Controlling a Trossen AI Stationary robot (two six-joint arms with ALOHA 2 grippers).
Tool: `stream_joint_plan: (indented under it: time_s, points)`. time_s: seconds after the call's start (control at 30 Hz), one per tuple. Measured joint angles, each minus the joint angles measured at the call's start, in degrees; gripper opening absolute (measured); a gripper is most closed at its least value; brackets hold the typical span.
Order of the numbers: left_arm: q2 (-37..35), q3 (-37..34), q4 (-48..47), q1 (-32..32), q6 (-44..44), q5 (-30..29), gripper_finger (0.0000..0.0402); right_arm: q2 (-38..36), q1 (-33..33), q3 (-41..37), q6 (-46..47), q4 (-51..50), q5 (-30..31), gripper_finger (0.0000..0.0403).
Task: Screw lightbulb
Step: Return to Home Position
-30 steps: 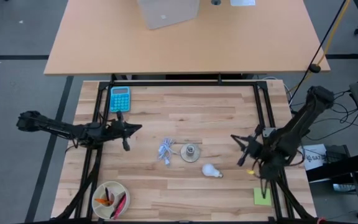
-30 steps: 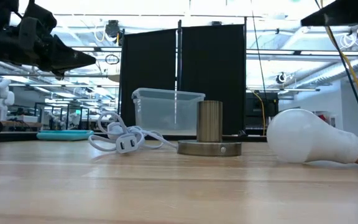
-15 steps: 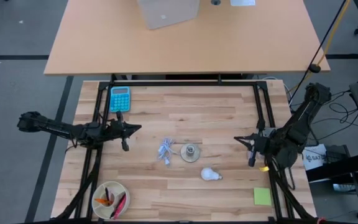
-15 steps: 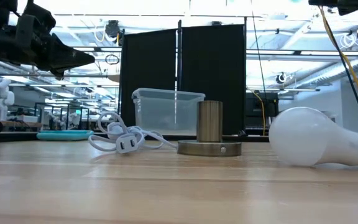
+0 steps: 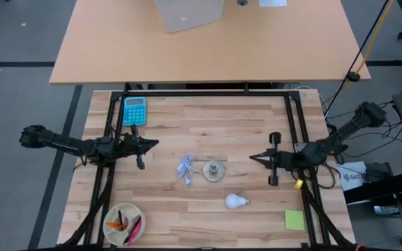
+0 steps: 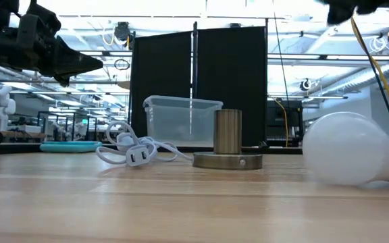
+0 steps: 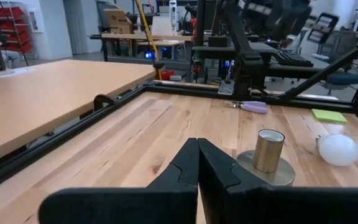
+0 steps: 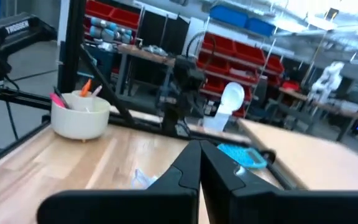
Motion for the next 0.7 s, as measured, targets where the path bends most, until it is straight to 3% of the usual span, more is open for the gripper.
stream_joint_plan:
  time_s: [0.1, 0.3, 0.43, 0.7]
  points:
    - [0.0, 0.0, -0.02, 0.0, 0.03, 0.0, 0.0, -0.06, -4.5, -2.23, 2.85, 0.28, -4.66, 0.0]
    - [0.0, 0.0, -1.15, 0.0, 0.06, -0.02, 0.0, -4.58, -9.91, -5.86, 0.8, -0.14, -7.19, 0.0]
    - [0.0, 0.0, -1.45, 0.0, -0.16, -0.02, 0.0, -14.05, -12.4, -8.62, 0.62, -3.6, -8.47, 0.0]
    - [0.0, 0.0, -1.7, 0.01, 0.07, -0.02, 0.0, -32.07, -13.94, -9.8, 5.52, -23.21, -8.47, 0.0]
